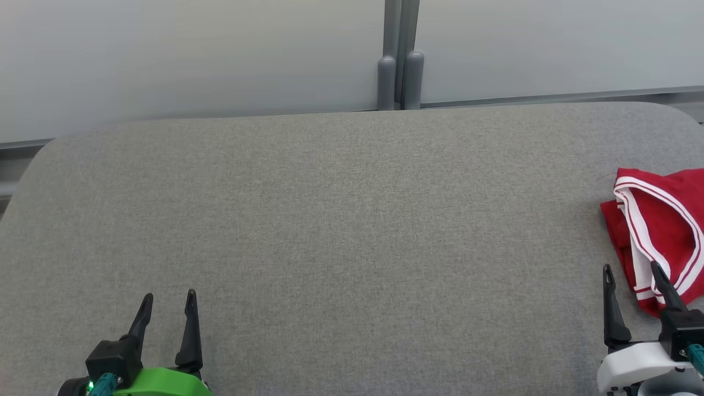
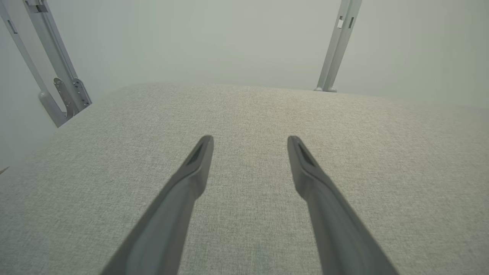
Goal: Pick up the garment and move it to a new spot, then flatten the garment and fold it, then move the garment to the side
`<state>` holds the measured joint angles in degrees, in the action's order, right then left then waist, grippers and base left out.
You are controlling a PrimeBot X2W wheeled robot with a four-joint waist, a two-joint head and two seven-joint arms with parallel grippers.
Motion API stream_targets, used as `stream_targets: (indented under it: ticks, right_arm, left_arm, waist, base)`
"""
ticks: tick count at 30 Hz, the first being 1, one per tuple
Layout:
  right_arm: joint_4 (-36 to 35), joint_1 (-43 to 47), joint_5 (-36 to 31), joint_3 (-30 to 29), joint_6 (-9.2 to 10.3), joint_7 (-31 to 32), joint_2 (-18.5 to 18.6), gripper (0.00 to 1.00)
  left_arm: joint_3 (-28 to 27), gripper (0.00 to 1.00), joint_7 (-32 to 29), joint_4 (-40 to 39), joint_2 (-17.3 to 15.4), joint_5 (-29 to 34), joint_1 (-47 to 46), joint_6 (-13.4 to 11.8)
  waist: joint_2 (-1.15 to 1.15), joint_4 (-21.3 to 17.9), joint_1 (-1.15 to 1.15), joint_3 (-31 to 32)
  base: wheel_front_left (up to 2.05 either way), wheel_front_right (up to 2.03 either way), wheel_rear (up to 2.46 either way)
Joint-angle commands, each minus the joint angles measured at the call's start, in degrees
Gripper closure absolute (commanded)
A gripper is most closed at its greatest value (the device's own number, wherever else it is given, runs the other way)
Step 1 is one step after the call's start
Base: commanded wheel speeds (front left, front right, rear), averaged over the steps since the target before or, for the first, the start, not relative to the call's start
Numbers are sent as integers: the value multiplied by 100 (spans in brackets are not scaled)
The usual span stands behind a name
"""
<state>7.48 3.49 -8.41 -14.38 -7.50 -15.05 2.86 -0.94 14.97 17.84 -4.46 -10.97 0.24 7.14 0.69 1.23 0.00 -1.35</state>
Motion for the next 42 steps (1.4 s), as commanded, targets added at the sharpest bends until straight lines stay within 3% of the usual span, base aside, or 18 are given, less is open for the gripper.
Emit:
stream_targets:
  ticks: [1,26,27,40,41,42]
  right_arm:
    - [5,48,-50,-12,2,-16,11,0]
    - [113,33,-69,-109,2,-17,11,0]
    - [105,0,-32,-110,0,0,0,0]
    - [108,-2,-35,-97,0,-2,4,0]
    - [206,42,-25,-92,0,5,-48,100]
    - [321,38,-7,-105,0,18,-77,100]
  left_arm:
    - [-32,0,25,7,3,36,28,35]
    - [-36,0,25,17,46,55,15,40]
    - [-34,0,0,30,38,51,8,26]
    - [-27,0,4,21,51,55,10,27]
    - [-21,100,-20,116,59,45,49,25]
    - [-22,100,-39,209,70,26,54,25]
  waist:
    - [-69,-49,0,25]
    - [-69,-115,0,62]
    - [0,-115,0,63]
    - [-7,-109,0,67]
    - [0,-109,0,67]
    - [0,-108,0,67]
  base:
    - [0,0,0]
    - [0,0,0]
    - [0,0,0]
    - [0,0,0]
    - [0,0,0]
    - [0,0,0]
